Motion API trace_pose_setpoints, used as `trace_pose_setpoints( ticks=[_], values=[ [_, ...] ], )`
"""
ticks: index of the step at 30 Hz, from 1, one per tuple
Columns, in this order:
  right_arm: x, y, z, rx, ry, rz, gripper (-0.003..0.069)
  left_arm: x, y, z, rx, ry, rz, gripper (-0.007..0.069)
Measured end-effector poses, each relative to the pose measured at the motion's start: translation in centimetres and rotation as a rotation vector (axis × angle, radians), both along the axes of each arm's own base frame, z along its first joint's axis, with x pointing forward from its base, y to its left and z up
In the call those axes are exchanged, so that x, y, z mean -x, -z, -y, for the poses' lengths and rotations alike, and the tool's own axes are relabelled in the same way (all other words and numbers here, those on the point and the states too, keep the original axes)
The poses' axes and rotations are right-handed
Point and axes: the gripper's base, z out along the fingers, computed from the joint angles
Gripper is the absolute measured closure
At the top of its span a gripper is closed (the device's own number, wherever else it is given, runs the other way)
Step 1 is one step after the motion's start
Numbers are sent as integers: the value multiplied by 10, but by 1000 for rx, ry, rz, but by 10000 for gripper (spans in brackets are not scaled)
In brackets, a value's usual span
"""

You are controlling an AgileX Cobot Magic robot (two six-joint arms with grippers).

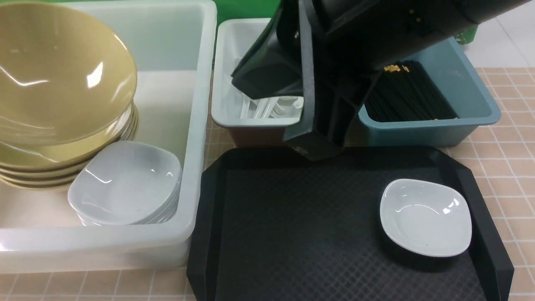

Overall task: On brown table put chopsticks spoon bowls plates into blue grey white boxes.
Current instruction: 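Place the tan bowl onto the bowl stack in the left bin with the left gripper, then grasp the small white bowl on the black tray by its rim with the left gripper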

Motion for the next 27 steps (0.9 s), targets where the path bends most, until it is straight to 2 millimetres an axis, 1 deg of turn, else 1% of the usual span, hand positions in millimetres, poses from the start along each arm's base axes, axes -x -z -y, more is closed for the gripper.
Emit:
trace_pose_setpoints(
  ticks=[3,5,7,9,11,12,14,15,16,18,19,20,21,22,23,24,25,26,27],
  values=[
    [-1,4,1,37,5,-5,621,-13,20,-10,0,-8,-21,569],
    [-2,6,1,54,8,-8,621,-20,32,-16,-2,-23,-32,526],
    [-3,7,1,67,10,-9,621,-25,45,-21,2,-22,-64,461],
    [-3,9,0,73,10,-13,621,-27,57,-23,19,-6,-107,366],
    [-3,9,0,80,11,-15,621,-27,62,-22,30,10,-138,282],
    [-4,10,1,93,15,-11,621,-26,63,-22,29,21,-151,227],
    [-6,11,2,113,34,-2,621,-25,58,-21,0,41,-165,151],
    [-6,11,2,113,34,-2,621,-25,56,-22,-9,41,-163,143],
    [-9,12,6,140,79,8,621,-23,43,-25,-60,41,-159,92],
    [-15,13,11,163,135,19,621,-20,16,-26,-108,25,-123,57],
    [-17,13,14,166,157,14,621,-17,5,-24,-118,20,-105,53],
    [-21,14,17,171,180,8,621,-15,-14,-20,-132,13,-71,54],
    [-28,16,23,173,226,-3,621,-12,-39,-10,-153,13,-20,56],
    [-28,16,24,173,232,-4,621,-12,-40,-8,-152,16,-18,57],
    [-36,19,33,174,284,-21,621,-11,-61,8,-172,46,29,61],
    [-42,23,40,178,323,-37,621,-12,-74,26,-183,92,59,63],
    [-48,29,49,185,373,-58,621,-14,-85,55,-190,178,89,67],
    [-51,34,57,188,409,-76,621,-17,-89,75,-186,239,98,74],
    [-55,40,66,190,453,-94,621,-20,-90,101,-178,325,99,84]
  ],
)
